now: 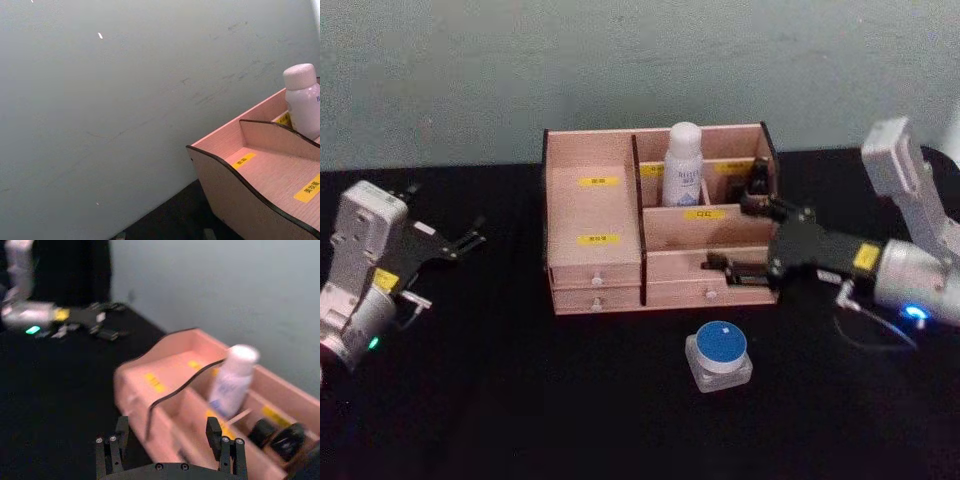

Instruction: Pick up the facial cleanser and watermelon frost from the table and place them into the tiered storage box.

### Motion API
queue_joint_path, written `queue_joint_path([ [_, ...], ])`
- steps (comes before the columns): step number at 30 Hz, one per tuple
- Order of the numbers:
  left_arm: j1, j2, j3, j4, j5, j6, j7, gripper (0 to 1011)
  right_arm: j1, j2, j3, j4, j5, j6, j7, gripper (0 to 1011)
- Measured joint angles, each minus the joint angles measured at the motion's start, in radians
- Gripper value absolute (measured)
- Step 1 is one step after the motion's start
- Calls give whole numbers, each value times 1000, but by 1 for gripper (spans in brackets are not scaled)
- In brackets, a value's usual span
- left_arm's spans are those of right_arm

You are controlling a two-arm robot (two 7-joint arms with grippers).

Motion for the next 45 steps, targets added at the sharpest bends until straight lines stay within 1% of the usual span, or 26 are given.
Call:
queue_joint_path([
  [1,0,0,0,0,0,0,0,1001,-10,24,-8,-8,4,-8,27,1000],
  [2,0,0,0,0,0,0,0,1001,-10,24,-8,-8,4,-8,27,1000],
  [4,0,0,0,0,0,0,0,1001,-22,66,-27,-17,7,-13,73,1000],
  [6,0,0,0,0,0,0,0,1001,-25,81,-35,-19,9,-13,91,1000],
  [7,0,0,0,0,0,0,0,1001,-27,96,-45,-21,11,-9,107,1000],
  [10,0,0,0,0,0,0,0,1001,-29,120,-63,-24,9,1,123,1000],
  [14,0,0,0,0,0,0,0,1001,-23,136,-84,-25,-5,21,120,1000],
  [18,0,0,0,0,0,0,0,1001,-10,143,-106,-24,-17,47,113,1000],
  [19,0,0,0,0,0,0,0,1001,-4,145,-117,-22,-20,56,111,1000],
  [20,0,0,0,0,0,0,0,1001,-4,145,-117,-22,-20,56,111,1000],
  [23,0,0,0,0,0,0,0,1001,9,147,-133,-18,-28,69,110,1000],
  [26,0,0,0,0,0,0,0,1001,27,147,-156,-11,-41,92,99,1000],
  [32,0,0,0,0,0,0,0,1001,45,140,-174,-10,-49,130,78,1000],
  [36,0,0,0,0,0,0,0,1001,51,133,-178,-13,-40,156,67,1000],
  [39,0,0,0,0,0,0,0,1001,57,127,-182,-17,-24,178,60,1000],
  [45,0,0,0,0,0,0,0,1001,66,126,-195,-26,-22,200,47,1000],
])
